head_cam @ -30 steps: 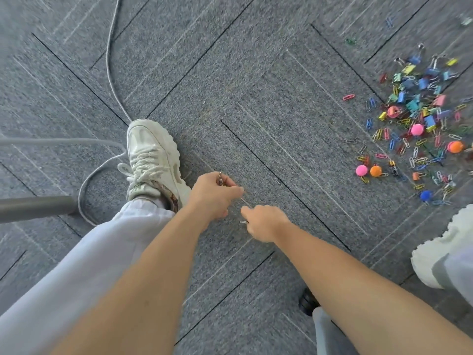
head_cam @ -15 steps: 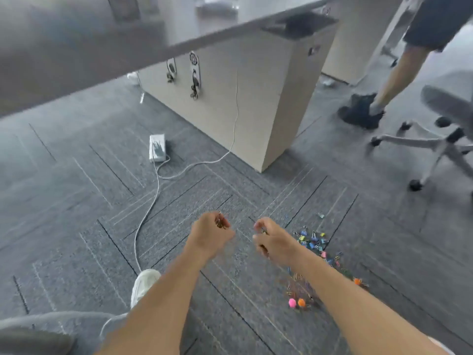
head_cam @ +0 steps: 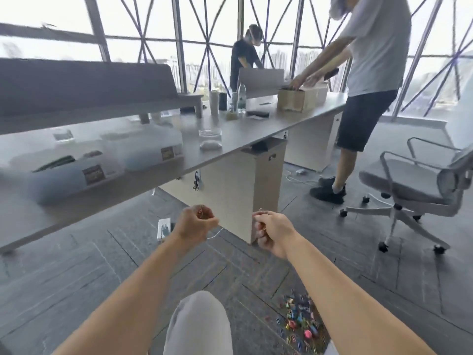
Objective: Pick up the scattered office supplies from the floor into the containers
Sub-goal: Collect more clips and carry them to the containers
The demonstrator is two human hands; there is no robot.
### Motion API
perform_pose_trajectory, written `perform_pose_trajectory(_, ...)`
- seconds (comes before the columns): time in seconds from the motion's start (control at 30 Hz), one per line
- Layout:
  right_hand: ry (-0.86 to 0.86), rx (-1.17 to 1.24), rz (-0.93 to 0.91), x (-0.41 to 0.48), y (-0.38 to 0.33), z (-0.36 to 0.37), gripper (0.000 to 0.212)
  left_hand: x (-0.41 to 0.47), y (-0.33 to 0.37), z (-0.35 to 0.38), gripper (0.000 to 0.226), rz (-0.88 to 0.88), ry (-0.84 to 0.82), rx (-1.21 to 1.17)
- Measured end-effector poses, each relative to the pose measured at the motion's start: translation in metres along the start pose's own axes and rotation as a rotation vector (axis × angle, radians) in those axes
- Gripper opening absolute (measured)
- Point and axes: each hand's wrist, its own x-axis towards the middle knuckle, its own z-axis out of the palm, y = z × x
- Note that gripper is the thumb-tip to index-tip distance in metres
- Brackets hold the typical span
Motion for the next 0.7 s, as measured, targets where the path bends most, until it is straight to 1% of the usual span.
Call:
perform_pose_trajectory(0.1,0.029,0.061,0.06,0.005,-0.008,0.004,0.022,-0.001,-0.003,-0.004,0.019,-0.037,0.0,-0.056)
perform_pose_trajectory(0.2,0.033,0.071,0.113,0.025,-0.016,0.016,0.026,0.014,-0.005,-0.011,0.018,-0.028,0.028,-0.091)
perform_pose_trajectory(0.37,-0.018,0.054,0.18,0.085,-0.044,0.048,0.033,0.078,0.001,-0.033,0.02,-0.055,0.052,-0.128)
perform_pose_trajectory(0.47,-0.02,0.089,0.16,0.133,-0.076,0.072,0.038,0.138,0.013,-0.046,0.018,-0.082,0.063,-0.141)
perform_pose_trajectory(0.57,-0.015,0.114,0.112,0.172,-0.109,0.09,0.039,0.191,0.034,-0.06,0.017,-0.099,0.021,-0.127)
perform_pose_trajectory(0.63,-0.02,0.095,0.082,0.191,-0.126,0.104,0.04,0.219,0.049,-0.068,0.018,-0.06,-0.003,-0.092)
perform_pose_trajectory(0.7,-0.042,0.029,0.046,0.204,-0.14,0.12,0.04,0.24,0.062,-0.082,0.021,-0.005,0.023,-0.004)
